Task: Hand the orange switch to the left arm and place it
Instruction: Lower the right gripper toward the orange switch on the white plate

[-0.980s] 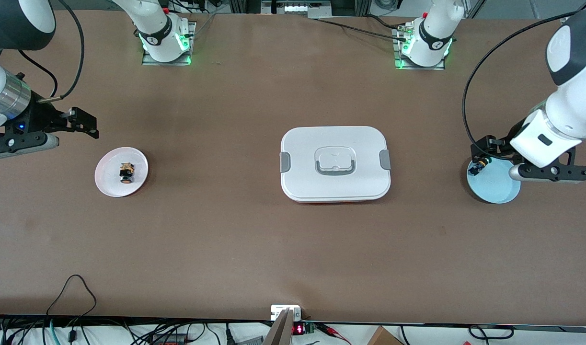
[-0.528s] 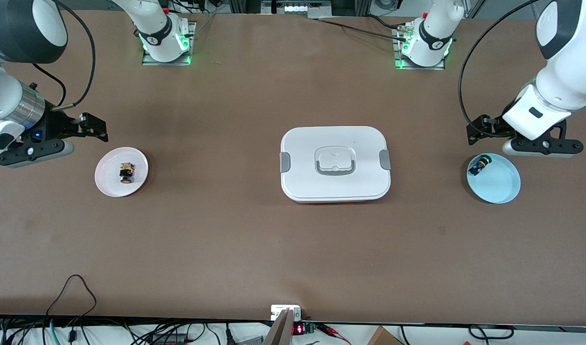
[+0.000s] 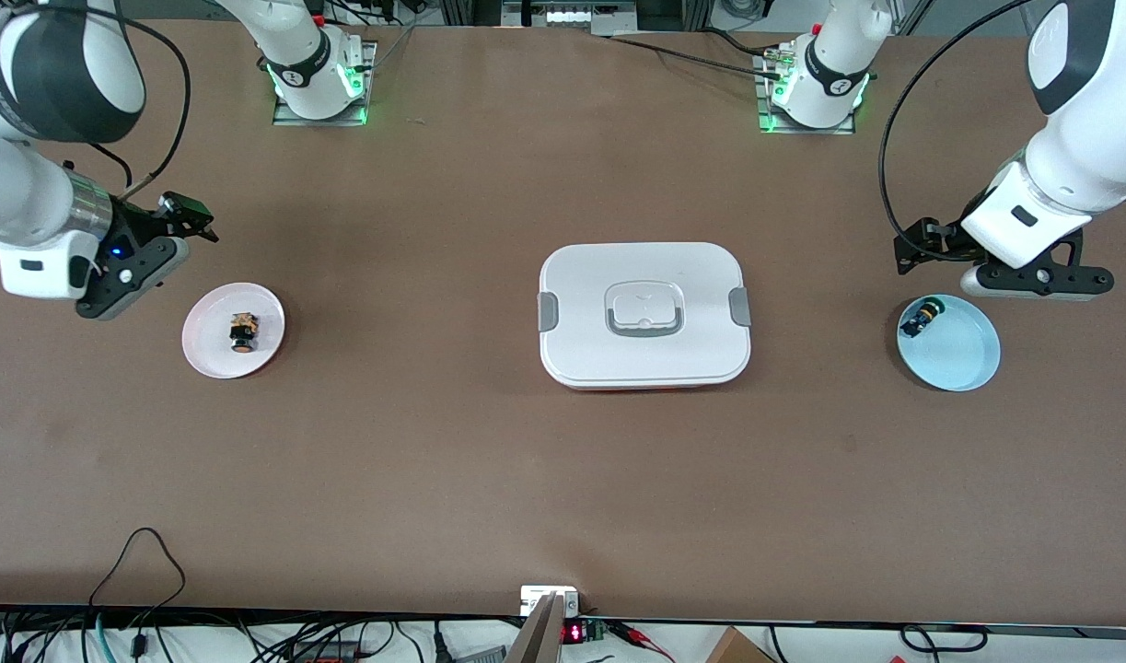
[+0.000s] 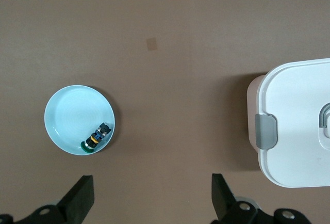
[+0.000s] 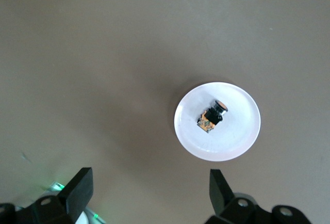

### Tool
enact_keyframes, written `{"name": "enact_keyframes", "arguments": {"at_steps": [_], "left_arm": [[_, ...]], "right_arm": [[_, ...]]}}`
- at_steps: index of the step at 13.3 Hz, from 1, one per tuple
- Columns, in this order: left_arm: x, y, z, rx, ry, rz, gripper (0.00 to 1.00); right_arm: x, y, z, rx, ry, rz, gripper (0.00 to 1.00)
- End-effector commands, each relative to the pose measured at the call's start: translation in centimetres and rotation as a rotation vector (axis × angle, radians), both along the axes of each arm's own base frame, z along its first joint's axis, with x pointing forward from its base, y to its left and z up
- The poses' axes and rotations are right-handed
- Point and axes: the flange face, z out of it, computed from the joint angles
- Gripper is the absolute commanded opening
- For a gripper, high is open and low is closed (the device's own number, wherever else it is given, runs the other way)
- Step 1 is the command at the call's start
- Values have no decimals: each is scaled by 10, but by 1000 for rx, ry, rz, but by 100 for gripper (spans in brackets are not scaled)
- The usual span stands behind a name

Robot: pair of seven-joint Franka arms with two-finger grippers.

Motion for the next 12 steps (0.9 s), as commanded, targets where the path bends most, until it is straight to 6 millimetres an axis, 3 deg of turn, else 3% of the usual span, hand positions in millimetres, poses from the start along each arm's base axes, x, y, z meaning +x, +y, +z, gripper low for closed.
{"name": "enact_keyframes", "arguments": {"at_steps": [1,5,8,12], "left_arm": [[-4,-1,9,9,3,-3,100],[-3,-2,7,4,6,-4,100],[-1,-1,9,4,2,-2,100],[0,-2,7,3,3,-4,100]], "right_arm": [[-11,-18,-43,8,-62,232,100],[-30,-36,-112,21,-141,492,100],[-43,-43,-149,24,-198,685,100],[-47,-65,-193,44,-180,765,100]]}}
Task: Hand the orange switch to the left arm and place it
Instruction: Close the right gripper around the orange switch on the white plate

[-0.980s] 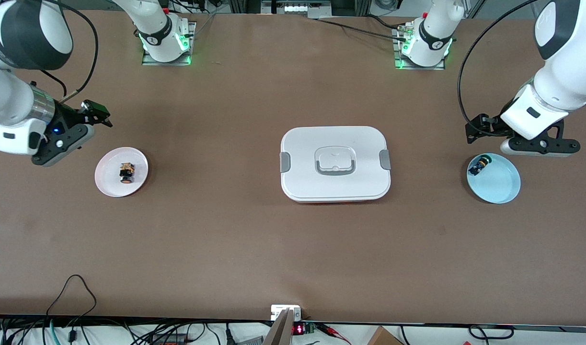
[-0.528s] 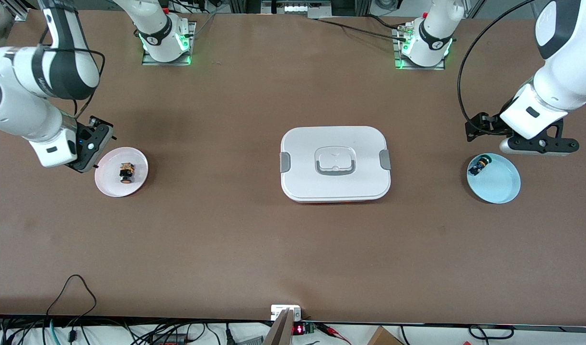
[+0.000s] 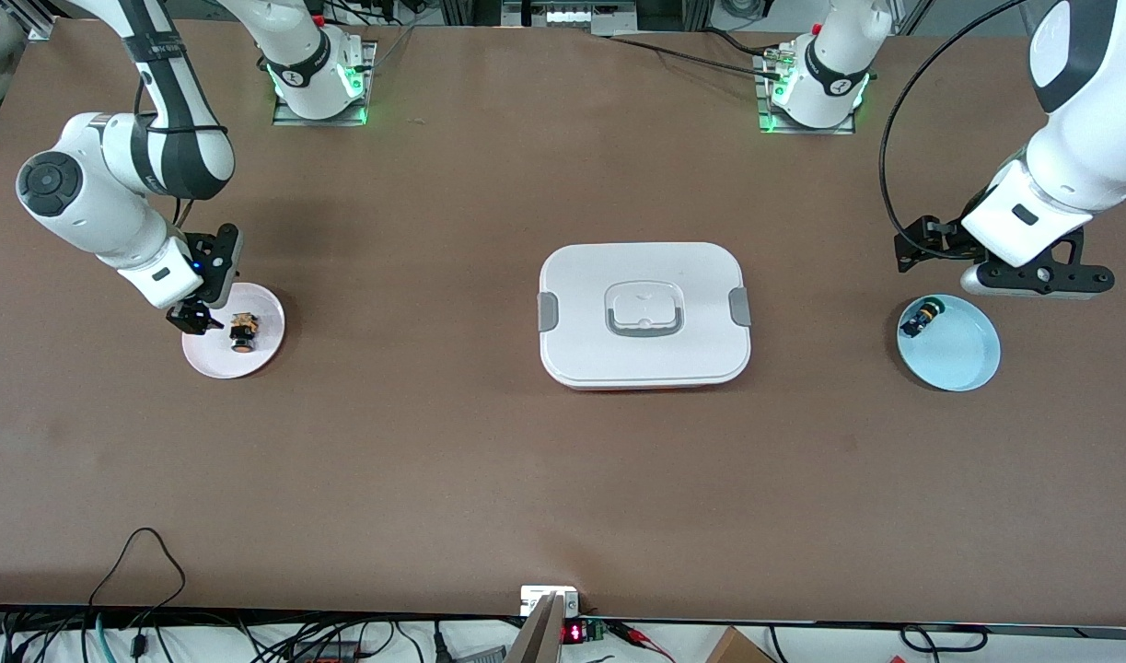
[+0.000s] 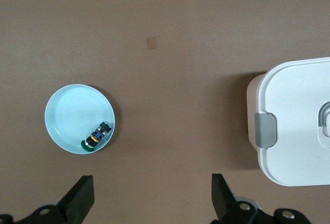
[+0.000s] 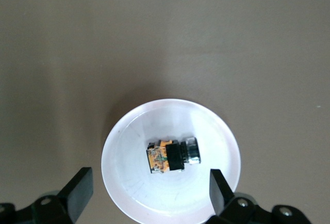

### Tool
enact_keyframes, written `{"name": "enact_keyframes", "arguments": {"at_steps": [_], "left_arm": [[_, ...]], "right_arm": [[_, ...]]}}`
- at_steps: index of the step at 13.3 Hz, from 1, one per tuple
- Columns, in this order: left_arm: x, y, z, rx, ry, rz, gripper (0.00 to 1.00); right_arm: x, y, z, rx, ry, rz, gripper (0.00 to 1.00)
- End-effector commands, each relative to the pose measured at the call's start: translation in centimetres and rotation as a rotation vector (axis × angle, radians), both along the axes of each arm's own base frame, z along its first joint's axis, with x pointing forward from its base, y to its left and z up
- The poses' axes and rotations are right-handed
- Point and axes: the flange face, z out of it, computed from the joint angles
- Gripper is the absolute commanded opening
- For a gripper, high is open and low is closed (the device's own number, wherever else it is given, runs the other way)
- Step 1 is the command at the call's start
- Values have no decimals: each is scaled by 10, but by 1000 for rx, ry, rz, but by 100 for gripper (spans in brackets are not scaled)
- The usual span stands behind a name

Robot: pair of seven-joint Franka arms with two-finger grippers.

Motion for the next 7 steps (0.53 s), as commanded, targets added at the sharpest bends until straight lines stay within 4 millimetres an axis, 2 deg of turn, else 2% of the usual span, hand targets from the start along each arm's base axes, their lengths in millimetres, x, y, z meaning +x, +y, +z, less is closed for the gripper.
{"name": "enact_keyframes", "arguments": {"at_steps": [1,7], "left_arm": [[0,-2,6,3,2,-3,100],[0,-3,6,3,2,-6,100]], "right_arm": [[4,-18,-31,-3,-16,131,100],[2,-34,-75,2,-20,165,100]]}}
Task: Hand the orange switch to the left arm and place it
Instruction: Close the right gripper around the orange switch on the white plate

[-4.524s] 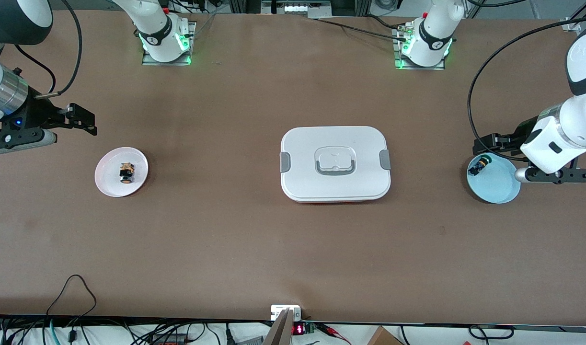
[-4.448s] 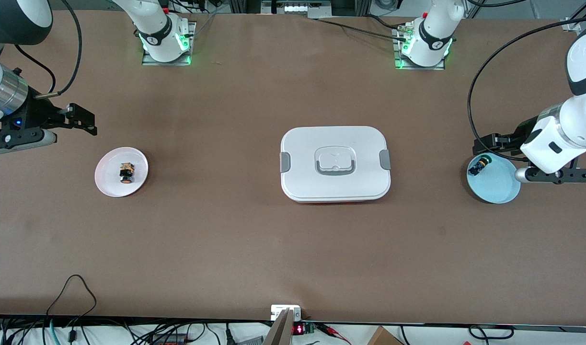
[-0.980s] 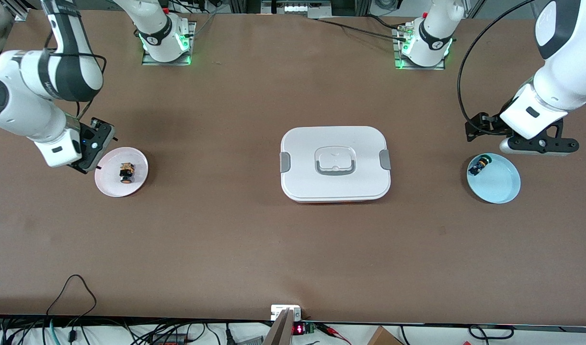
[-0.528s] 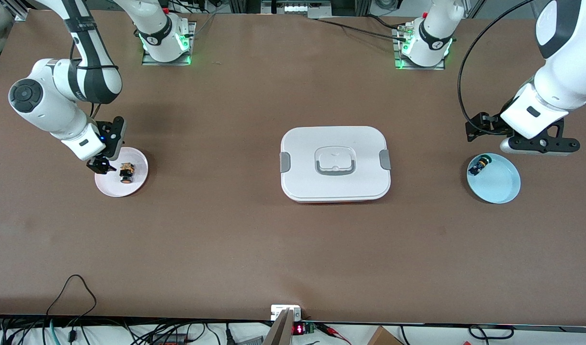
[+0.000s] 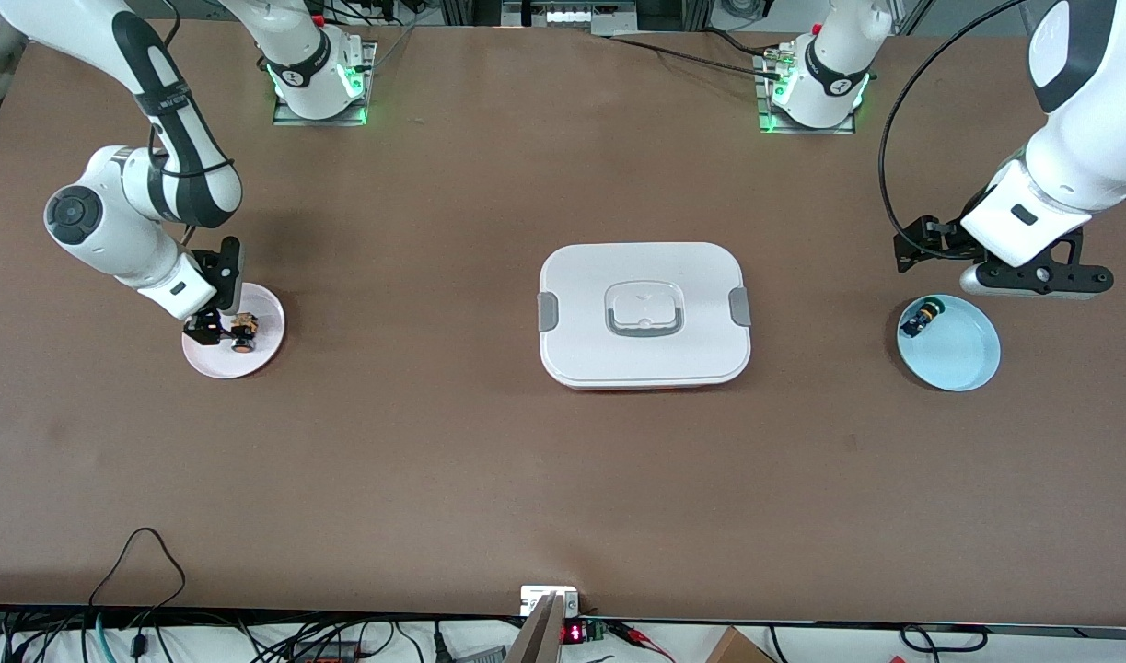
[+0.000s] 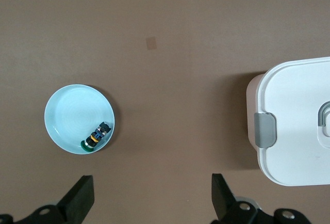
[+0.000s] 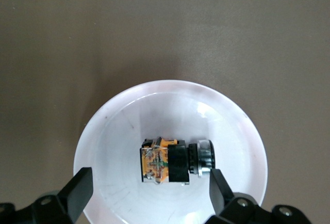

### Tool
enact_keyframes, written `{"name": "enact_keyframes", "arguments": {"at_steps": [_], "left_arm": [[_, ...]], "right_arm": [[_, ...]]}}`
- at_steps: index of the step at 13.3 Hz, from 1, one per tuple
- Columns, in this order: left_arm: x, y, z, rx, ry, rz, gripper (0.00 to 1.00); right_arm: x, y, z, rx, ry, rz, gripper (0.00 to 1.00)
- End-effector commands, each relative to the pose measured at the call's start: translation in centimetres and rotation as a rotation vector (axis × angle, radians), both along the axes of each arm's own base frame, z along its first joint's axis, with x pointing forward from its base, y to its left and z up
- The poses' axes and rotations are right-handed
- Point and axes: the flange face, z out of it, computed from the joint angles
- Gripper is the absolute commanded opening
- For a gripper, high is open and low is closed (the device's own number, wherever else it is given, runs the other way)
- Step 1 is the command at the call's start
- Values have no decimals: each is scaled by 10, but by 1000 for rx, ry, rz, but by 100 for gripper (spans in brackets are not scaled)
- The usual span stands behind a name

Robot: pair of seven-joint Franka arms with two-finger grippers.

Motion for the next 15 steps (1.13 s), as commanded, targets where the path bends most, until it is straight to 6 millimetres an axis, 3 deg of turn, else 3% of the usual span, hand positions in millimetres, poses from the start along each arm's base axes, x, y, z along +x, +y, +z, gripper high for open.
{"name": "enact_keyframes", "arguments": {"at_steps": [1,10,12,15], "left_arm": [[0,-3,6,3,2,-4,100],[0,-9,7,3,1,-15,100],[0,-9,7,3,1,-15,100],[0,-8,6,3,2,-14,100]], "right_arm": [[0,-8,-10,-3,-23,32,100],[3,-4,-37,-1,-72,40,100],[4,-2,-36,-2,-80,43,100],[7,-2,-15,-7,-88,49,100]]}}
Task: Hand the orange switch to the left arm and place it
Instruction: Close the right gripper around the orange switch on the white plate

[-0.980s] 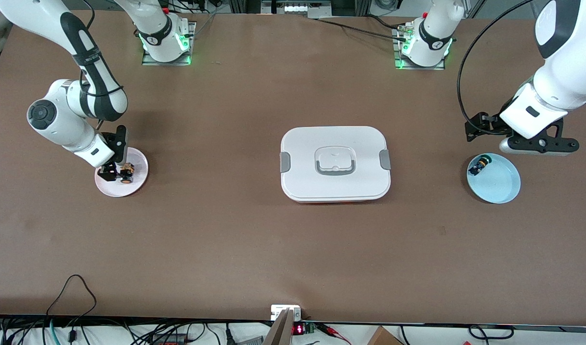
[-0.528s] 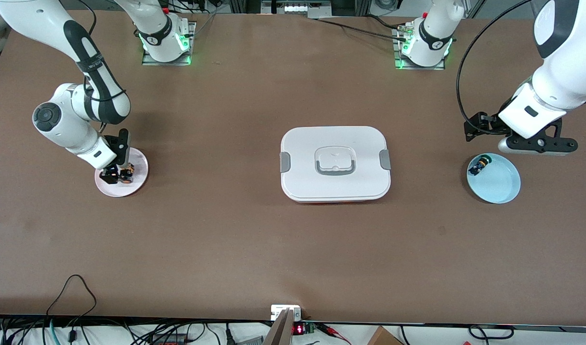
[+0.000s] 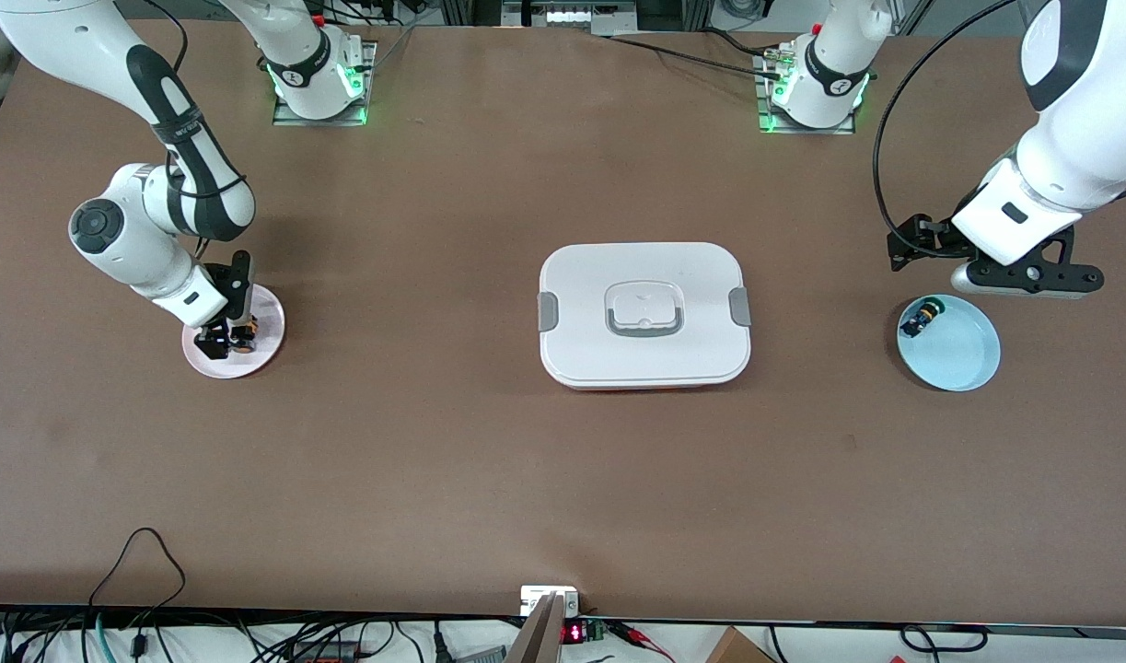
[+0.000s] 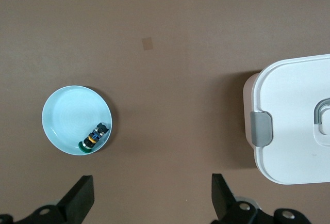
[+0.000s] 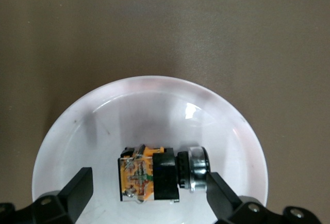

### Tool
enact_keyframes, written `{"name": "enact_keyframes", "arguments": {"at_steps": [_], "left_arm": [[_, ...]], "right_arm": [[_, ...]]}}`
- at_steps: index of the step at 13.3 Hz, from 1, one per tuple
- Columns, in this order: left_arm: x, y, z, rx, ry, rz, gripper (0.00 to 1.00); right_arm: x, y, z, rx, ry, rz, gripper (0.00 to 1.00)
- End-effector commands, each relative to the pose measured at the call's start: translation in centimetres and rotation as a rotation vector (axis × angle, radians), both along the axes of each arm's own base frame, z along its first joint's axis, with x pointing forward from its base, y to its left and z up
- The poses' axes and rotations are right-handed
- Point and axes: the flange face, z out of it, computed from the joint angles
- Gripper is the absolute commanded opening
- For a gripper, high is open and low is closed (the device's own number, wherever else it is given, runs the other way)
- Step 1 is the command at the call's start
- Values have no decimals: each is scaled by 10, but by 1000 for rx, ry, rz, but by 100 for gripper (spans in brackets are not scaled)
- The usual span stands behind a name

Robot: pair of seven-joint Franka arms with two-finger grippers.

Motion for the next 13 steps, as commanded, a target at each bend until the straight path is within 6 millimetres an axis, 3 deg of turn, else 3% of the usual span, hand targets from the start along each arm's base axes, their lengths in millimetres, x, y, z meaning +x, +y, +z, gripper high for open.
{"name": "enact_keyframes", "arguments": {"at_steps": [1,5,9,13], "left_arm": [[0,0,6,4,3,-1,100],[0,1,5,4,4,1,100],[0,1,5,4,4,1,100],[0,1,5,4,4,1,100]], "right_arm": [[3,1,16,-10,-34,44,100],[5,1,15,-13,-46,61,100],[5,2,-3,-10,-60,59,100],[7,8,-7,-9,-66,71,100]]}}
